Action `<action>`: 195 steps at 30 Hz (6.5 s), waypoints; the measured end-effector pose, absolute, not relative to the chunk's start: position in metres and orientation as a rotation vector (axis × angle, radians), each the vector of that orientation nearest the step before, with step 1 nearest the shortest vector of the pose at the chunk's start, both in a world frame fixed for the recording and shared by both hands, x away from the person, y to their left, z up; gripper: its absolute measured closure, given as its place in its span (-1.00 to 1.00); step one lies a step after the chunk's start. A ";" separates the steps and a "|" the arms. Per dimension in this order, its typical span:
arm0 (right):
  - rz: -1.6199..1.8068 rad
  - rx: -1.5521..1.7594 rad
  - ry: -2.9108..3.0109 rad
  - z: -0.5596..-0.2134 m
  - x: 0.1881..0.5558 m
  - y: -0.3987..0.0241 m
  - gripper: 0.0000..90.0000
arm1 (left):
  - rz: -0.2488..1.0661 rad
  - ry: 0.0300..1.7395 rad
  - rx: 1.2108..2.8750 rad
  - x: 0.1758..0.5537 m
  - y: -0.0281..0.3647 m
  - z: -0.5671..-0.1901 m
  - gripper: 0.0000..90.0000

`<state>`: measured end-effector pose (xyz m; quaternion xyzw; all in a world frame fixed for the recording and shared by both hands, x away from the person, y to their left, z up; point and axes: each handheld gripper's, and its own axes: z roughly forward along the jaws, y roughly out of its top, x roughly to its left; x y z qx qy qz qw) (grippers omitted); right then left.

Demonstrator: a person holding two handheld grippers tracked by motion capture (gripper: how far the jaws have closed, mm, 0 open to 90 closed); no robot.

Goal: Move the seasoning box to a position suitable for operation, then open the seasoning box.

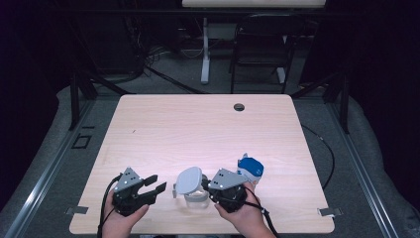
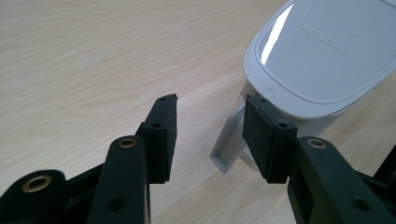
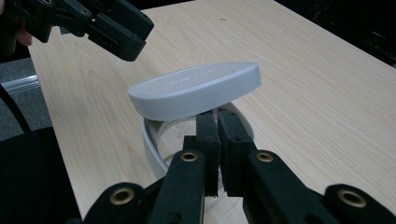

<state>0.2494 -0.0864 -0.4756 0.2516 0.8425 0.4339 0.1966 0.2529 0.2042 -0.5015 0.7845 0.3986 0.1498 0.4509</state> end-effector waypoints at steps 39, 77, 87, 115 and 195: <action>1.244 0.654 2.356 -0.457 0.252 -0.069 0.96 | 0.388 0.991 1.936 0.251 0.204 -0.500 0.35; 1.252 0.599 2.357 -0.445 0.254 -0.049 0.94 | 0.399 1.004 1.939 0.252 0.208 -0.499 0.38; 1.248 0.608 2.356 -0.446 0.253 -0.052 0.89 | 0.396 1.002 1.934 0.252 0.209 -0.501 0.36; 1.218 0.723 2.276 -0.449 0.237 -0.091 0.20 | 0.436 1.002 1.934 0.249 0.212 -0.502 0.27; 1.299 0.798 2.168 -0.455 0.229 -0.120 0.09 | 0.452 1.061 1.848 0.247 0.238 -0.493 0.23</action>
